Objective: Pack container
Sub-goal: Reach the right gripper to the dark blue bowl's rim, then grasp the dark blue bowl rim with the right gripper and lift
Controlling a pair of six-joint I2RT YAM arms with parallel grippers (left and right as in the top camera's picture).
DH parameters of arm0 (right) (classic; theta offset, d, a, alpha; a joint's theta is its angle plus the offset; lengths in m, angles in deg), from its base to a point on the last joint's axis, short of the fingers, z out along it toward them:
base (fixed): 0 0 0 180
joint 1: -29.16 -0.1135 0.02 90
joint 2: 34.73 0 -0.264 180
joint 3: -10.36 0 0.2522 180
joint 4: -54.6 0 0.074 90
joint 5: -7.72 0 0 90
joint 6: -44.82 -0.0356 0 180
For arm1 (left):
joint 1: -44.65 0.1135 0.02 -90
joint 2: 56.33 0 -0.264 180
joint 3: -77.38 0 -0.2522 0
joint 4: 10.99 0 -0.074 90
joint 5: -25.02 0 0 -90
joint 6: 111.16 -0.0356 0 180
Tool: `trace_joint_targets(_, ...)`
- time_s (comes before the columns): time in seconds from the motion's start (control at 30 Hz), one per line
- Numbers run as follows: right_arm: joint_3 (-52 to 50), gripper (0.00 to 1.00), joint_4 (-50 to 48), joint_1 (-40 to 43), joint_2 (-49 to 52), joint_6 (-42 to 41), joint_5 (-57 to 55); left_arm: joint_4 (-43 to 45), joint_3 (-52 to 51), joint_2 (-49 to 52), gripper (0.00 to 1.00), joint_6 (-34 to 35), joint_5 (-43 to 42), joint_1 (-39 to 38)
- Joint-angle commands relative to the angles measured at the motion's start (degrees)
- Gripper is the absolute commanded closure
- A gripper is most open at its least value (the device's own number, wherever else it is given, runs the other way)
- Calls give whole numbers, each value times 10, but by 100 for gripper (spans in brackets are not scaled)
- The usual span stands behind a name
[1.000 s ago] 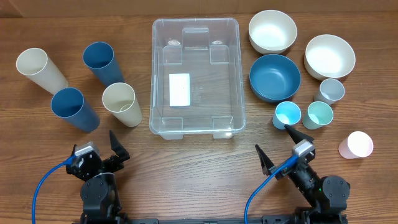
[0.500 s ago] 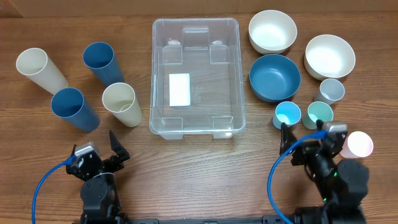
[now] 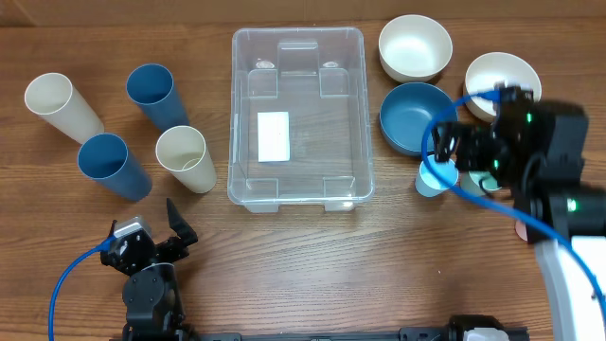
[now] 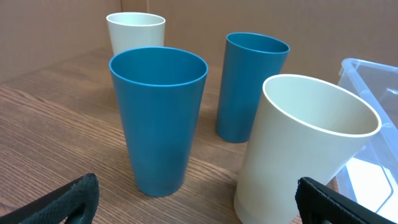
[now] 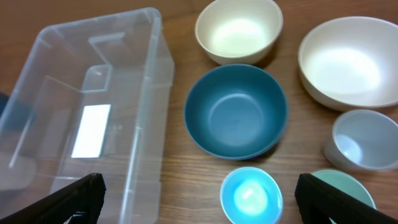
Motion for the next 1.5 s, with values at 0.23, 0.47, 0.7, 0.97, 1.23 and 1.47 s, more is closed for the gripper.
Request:
trace_joint_targets(0.23,54,0,-131,-1,90,8,38,0,-1,-3,0,-12,11,3)
trace_joint_targets(0.47,54,0,-148,-1,171,30,-95,0,-1,-3,0,-12,11,3)
trace_joint_targets(0.7,54,0,-143,0,262,27,-95,0,-1,-3,0,-12,11,3)
trace_joint_targets(0.97,53,1,-103,7,304,-45,-95,0,-1,-3,0,-12,11,3)
trace_joint_targets(1.23,52,7,-92,6,342,-129,-105,0,-1,-3,0,-12,11,3)
trace_joint_targets(1.47,52,6,-100,6,372,-172,-134,0,-1,-3,0,-12,11,3)
